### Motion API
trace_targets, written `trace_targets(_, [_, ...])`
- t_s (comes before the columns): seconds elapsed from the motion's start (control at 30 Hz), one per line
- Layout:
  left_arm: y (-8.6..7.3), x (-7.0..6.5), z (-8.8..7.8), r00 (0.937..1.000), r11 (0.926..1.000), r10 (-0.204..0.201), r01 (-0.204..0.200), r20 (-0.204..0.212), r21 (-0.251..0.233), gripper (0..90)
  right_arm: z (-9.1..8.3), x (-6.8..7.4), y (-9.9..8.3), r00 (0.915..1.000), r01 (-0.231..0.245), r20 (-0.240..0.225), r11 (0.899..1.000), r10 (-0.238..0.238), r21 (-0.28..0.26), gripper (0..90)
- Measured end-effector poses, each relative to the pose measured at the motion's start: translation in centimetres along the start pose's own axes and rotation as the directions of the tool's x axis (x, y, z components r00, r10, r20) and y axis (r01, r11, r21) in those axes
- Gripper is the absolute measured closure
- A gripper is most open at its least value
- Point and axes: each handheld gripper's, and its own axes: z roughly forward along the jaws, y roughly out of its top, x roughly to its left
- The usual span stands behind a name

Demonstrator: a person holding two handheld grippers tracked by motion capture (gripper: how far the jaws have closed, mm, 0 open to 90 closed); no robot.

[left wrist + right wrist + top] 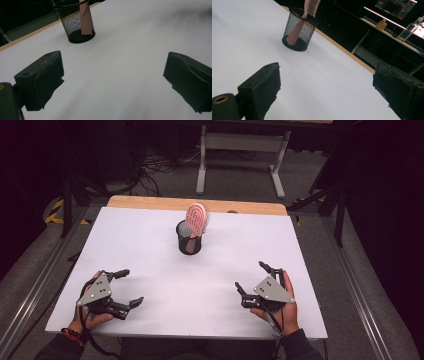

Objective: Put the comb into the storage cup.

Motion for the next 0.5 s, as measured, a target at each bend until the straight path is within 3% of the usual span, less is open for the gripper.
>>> trace_targets(0.27, [-0.1,0.0,0.1,1.0000,1.0000,-0.008,0.008,-0.005,-0.001,3.5,-0.8,-0.1,-1.7,0.9999,-0.016,0.006,0.999,0.015,0.040,7.7])
trace_targets(0.5, [0.0,0.0,0.2,1.0000,0.9999,-0.006,0.006,-0.006,0.008,3.6,-1.6,-0.8,-3.2,0.9980,-0.061,0.018,0.997,0.061,0.036,6.9])
